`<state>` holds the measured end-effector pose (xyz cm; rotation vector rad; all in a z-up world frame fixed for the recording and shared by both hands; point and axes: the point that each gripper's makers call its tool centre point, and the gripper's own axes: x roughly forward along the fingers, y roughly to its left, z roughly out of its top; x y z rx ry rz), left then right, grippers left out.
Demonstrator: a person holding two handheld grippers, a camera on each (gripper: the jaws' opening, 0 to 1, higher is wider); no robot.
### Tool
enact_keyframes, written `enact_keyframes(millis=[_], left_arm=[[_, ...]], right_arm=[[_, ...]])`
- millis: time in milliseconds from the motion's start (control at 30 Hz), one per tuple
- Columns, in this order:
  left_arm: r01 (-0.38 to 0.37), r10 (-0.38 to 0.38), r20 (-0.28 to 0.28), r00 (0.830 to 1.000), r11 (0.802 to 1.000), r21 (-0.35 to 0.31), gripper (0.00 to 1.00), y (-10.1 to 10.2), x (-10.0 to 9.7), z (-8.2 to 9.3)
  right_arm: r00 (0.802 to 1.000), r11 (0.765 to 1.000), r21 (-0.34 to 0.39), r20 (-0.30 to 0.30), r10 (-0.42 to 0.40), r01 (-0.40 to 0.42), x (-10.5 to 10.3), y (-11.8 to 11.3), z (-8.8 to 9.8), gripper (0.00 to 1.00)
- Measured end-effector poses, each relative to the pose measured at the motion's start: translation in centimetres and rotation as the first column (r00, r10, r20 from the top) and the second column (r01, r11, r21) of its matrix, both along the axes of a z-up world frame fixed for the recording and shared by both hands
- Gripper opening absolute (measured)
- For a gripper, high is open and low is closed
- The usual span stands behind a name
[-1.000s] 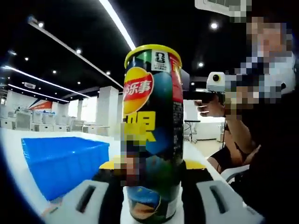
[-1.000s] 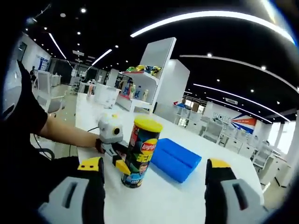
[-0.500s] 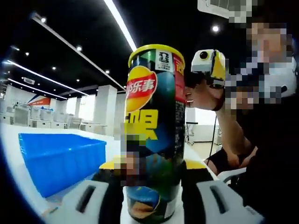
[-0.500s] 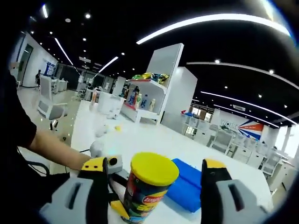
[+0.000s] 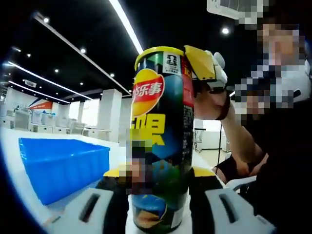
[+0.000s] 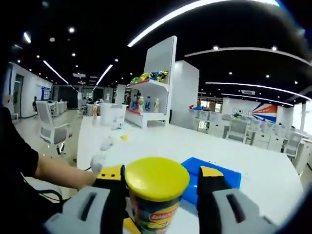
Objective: Open the lid of the chip container on the table, take out the chips, place them into the box in front of the container, and close the lid
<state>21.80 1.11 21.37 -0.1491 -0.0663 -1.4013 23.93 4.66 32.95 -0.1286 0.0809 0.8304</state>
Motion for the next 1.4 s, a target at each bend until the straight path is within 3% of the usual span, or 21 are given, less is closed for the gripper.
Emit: enact_keyframes(millis=[333,567,833,900,967,1000,1067,1167,1400], left_arm=[[-0.003,0.003,-0.001,1.000,1.000,-0.004,0.48,-0.02,0.04,0.03],[-0.003,0.003,0.016,1.000,1.000,-0.004,0.48,-0.05,-0.04,-0.02],[0.002,-0.002,0.008,1.000,1.000,-0.009,0.48,0.00,-0.10,0.02],[0.003,-0.003,0.008,1.000,1.000,-0.008,0.48,0.01,-0.13,0.00],[0.000,0.000,0.013,1.000,1.000,-0.008,0.48,0.03,-0.14,0.00],[0.001,-0.001,0.011,1.000,1.000,-0.007,0.48,0.04,-0.16,-0.01],[0.003,-0.002,0.014,1.000,1.000,-0.007,0.48,0.04,-0.19,-0.03],[0.003,-0.003,0.019,1.000,1.000,-0.005,0.48,-0.04,-0.21,-0.08],[0.011,-0.011,0.021,1.000,1.000,-0.005,0.48,-0.03,-0.31,-0.06]], right_arm=[[0.999,0.998,0.054,0.029,-0.020,0.019,-0.13,0.19,0.13,0.46],[0.994,0.984,0.175,-0.110,-0.012,0.032,-0.41,-0.12,0.00,0.44],[0.991,0.975,0.216,-0.132,-0.016,0.045,-0.30,-0.28,0.18,0.44],[0.995,0.979,0.202,-0.097,-0.011,0.030,-0.44,-0.04,0.26,0.44],[1.000,0.990,0.141,-0.006,-0.011,0.012,-0.42,0.07,0.23,0.45],[1.000,0.986,0.165,-0.021,-0.008,0.012,-0.69,0.24,0.23,0.46],[0.998,0.994,0.107,0.054,-0.015,0.009,-0.65,0.19,0.35,0.46],[0.978,1.000,-0.011,0.208,-0.024,0.027,-0.79,0.23,0.65,0.47],[0.987,0.998,0.002,0.149,-0.057,0.057,-0.87,0.16,0.43,0.44]])
